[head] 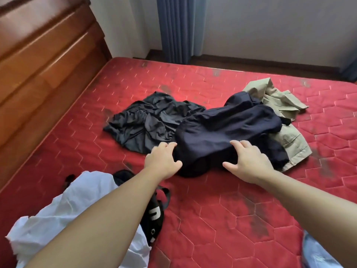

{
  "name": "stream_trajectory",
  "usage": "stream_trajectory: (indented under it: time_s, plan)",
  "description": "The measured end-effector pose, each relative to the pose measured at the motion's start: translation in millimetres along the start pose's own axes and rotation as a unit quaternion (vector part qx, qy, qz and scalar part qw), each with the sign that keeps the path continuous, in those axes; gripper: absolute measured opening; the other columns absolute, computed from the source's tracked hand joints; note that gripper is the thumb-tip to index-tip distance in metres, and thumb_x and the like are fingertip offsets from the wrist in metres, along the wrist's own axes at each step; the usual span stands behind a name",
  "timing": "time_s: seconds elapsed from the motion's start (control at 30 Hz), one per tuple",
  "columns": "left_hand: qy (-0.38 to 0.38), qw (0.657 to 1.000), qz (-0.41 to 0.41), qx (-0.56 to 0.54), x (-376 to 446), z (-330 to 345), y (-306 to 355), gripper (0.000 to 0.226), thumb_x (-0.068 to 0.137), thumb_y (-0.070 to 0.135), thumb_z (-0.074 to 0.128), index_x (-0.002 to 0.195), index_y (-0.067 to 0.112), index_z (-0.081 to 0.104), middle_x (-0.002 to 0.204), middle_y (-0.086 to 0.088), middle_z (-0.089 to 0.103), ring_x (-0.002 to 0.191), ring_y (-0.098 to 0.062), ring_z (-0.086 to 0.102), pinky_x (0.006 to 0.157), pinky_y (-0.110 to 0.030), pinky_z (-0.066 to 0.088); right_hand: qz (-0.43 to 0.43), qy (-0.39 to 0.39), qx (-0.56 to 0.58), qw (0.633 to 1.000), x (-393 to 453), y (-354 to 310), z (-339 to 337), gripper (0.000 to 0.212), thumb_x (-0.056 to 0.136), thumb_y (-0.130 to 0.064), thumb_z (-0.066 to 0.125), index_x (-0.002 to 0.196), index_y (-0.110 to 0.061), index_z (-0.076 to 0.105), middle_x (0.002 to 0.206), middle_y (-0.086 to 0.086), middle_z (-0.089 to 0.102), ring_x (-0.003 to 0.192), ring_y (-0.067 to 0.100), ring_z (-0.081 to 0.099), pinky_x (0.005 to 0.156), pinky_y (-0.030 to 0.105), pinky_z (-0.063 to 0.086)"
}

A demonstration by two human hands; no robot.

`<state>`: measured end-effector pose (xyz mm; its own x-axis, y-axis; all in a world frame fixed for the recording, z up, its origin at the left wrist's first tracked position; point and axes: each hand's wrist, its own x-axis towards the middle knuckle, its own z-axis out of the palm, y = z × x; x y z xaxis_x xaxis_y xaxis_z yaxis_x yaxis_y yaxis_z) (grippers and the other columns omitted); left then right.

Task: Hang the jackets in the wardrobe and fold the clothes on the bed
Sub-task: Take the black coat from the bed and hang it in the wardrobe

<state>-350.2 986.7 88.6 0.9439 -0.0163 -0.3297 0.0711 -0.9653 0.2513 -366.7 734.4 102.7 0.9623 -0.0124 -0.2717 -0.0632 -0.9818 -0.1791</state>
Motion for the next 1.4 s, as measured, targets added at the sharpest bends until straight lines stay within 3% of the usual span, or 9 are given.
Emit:
stream_trajectory:
  time_s: [0.13,0.4,0.57,0.77,0.9,1.07,1.23,1.3,1.4]
  plan:
    - [-0.047,0.998,-0.018,-0.033,64.5,62.2,-25.2,0.078,0.078,0.047,0.063,0.146,0.033,0.028,0.143,-0.003,0.040,0.127,-0.030,0.045,0.101,-0.044,0.042,-0.008,-0.017,-0.034,0.999,62.8,-5.8,74.4,0.087,0.076,-0.062,0.063,0.146,-0.030,0.024,0.149,-0.002,0.031,0.130,0.027,0.038,0.095,0.045,0.042]
    - [-0.136,0.983,-0.081,-0.099,153.3,192.7,-46.6,0.127,0.061,0.059,0.081,0.151,0.041,-0.006,0.160,-0.007,0.006,0.142,-0.033,0.022,0.111,-0.051,0.032,-0.012,-0.096,-0.073,0.993,159.4,-9.1,196.5,0.126,0.062,-0.056,0.081,0.148,-0.043,-0.010,0.158,-0.002,-0.020,0.146,0.039,-0.009,0.098,0.070,0.033]
    - [-0.133,0.986,-0.097,-0.021,170.0,262.9,-47.4,0.091,0.080,0.067,0.060,0.149,0.043,0.005,0.152,0.001,0.008,0.138,-0.030,0.011,0.102,-0.052,0.034,0.021,-0.132,-0.042,0.990,190.2,-7.3,258.2,0.104,0.074,-0.051,0.076,0.150,-0.039,0.006,0.159,0.004,0.003,0.144,0.043,0.000,0.095,0.069,0.039]
    - [-0.041,0.996,-0.076,0.018,180.7,281.8,-52.7,0.059,0.092,0.035,0.059,0.139,0.043,0.024,0.138,0.000,0.022,0.122,-0.028,0.027,0.084,-0.044,0.041,-0.001,-0.069,0.009,0.998,203.2,9.2,289.4,0.054,0.092,-0.043,0.055,0.142,-0.034,0.034,0.149,0.009,0.029,0.139,0.046,0.017,0.098,0.066,0.038]
    - [-0.044,0.998,-0.036,0.032,155.5,278.5,-42.3,0.044,0.095,0.030,0.053,0.134,0.034,0.033,0.124,-0.005,0.042,0.112,-0.034,0.045,0.070,-0.039,0.036,-0.042,-0.016,0.053,0.998,181.1,20.0,279.5,0.018,0.090,-0.031,0.053,0.106,-0.024,0.057,0.108,0.002,0.051,0.117,0.040,0.045,0.085,0.048,0.048]
    - [-0.147,0.989,0.003,-0.015,76.7,290.8,-33.8,0.021,0.090,0.038,0.048,0.107,0.026,0.047,0.112,-0.009,0.063,0.104,-0.038,0.060,0.076,-0.038,0.045,-0.045,-0.098,0.023,0.994,99.9,42.4,281.8,0.026,0.090,-0.034,0.052,0.116,-0.031,0.057,0.128,-0.005,0.052,0.130,0.032,0.041,0.095,0.046,0.047]
    - [-0.250,0.966,0.027,-0.061,18.8,260.5,-23.3,0.038,0.076,0.065,0.049,0.083,0.028,0.057,0.093,0.003,0.067,0.092,-0.027,0.065,0.072,-0.033,0.050,0.026,-0.153,0.110,0.982,26.6,66.0,265.8,0.011,0.088,-0.040,0.052,0.088,-0.031,0.057,0.102,-0.007,0.065,0.103,0.023,0.061,0.082,0.041,0.050]
    - [-0.221,0.972,0.048,-0.058,15.5,228.7,-11.7,0.050,0.068,0.079,0.046,0.074,0.029,0.055,0.082,0.007,0.062,0.082,-0.022,0.062,0.065,-0.032,0.044,0.059,-0.154,0.197,0.966,13.0,74.5,246.0,0.017,0.089,-0.042,0.055,0.092,-0.027,0.064,0.099,-0.004,0.070,0.099,0.021,0.064,0.083,0.037,0.050]
    - [-0.144,0.985,0.086,-0.044,13.4,166.4,21.5,0.068,0.058,0.092,0.041,0.084,0.032,0.059,0.084,0.012,0.062,0.084,-0.018,0.059,0.067,-0.033,0.043,0.091,-0.068,0.329,0.938,0.5,79.5,195.8,0.017,0.089,-0.029,0.061,0.084,-0.017,0.070,0.083,-0.002,0.071,0.082,0.012,0.064,0.074,0.031,0.050]
